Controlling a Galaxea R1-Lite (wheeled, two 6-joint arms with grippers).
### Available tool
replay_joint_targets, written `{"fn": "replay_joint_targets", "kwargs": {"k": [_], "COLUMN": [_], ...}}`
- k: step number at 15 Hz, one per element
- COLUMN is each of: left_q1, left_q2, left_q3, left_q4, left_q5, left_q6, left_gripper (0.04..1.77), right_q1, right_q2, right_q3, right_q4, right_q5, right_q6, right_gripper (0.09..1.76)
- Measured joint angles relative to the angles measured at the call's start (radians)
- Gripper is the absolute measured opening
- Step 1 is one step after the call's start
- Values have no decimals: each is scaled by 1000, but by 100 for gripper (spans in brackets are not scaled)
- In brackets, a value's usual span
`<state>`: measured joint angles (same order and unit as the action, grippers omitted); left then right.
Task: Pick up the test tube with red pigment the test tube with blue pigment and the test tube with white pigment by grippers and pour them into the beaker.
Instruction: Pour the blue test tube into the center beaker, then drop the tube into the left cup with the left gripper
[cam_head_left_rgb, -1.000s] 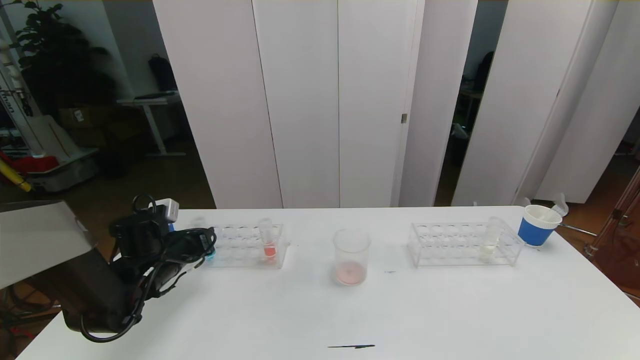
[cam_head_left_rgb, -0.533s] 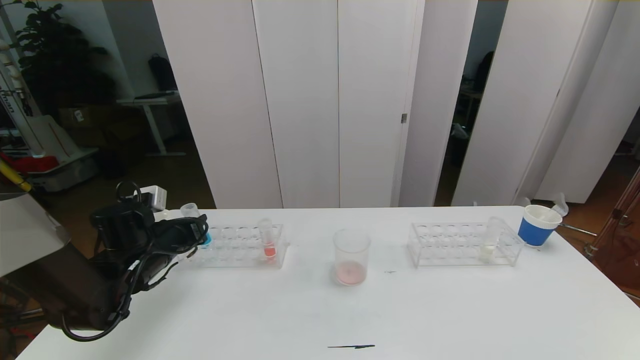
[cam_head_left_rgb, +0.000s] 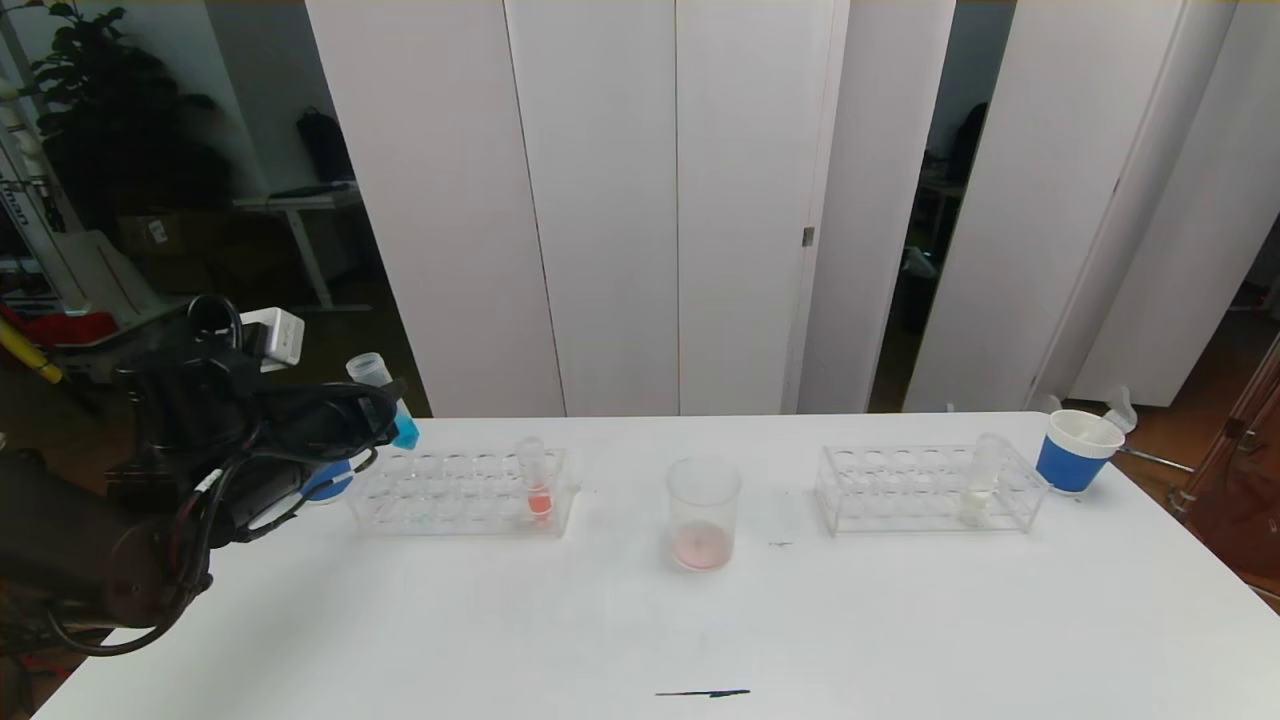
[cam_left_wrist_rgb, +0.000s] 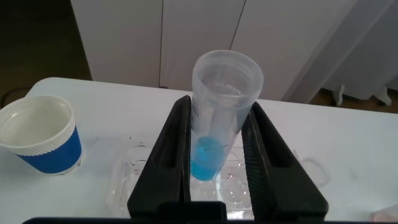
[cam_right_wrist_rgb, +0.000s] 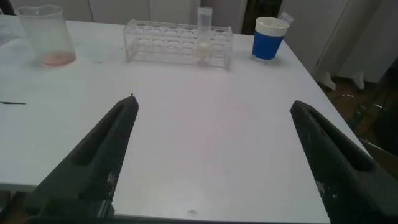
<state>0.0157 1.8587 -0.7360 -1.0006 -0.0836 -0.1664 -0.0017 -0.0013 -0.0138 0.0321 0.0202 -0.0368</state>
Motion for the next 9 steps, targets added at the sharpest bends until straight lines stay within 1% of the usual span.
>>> {"fn": "replay_joint_targets", "kwargs": {"k": [2,3,6,7,9], "left_q1": [-20,-38,-127,-160,-215], "left_q2": [-66,-90,-129,-132,-126], "left_q3": [-72,-108,-198,-220,-253], "left_q4": [90,126,185,197,221], "left_q5": [-82,-111,-187,-207,-269], "left_q6": [17,26,33,36,59], "left_gripper": [58,58,58,58,58], "right_q1": [0,0,0,0,0], "right_q2": [0,0,0,0,0], "right_q3": [0,0,0,0,0], "right_q4": [0,0,0,0,0], "right_q5": [-1,0,0,0,0], "right_q6": [0,0,0,0,1], "right_gripper": [175,175,175,175,175]}}
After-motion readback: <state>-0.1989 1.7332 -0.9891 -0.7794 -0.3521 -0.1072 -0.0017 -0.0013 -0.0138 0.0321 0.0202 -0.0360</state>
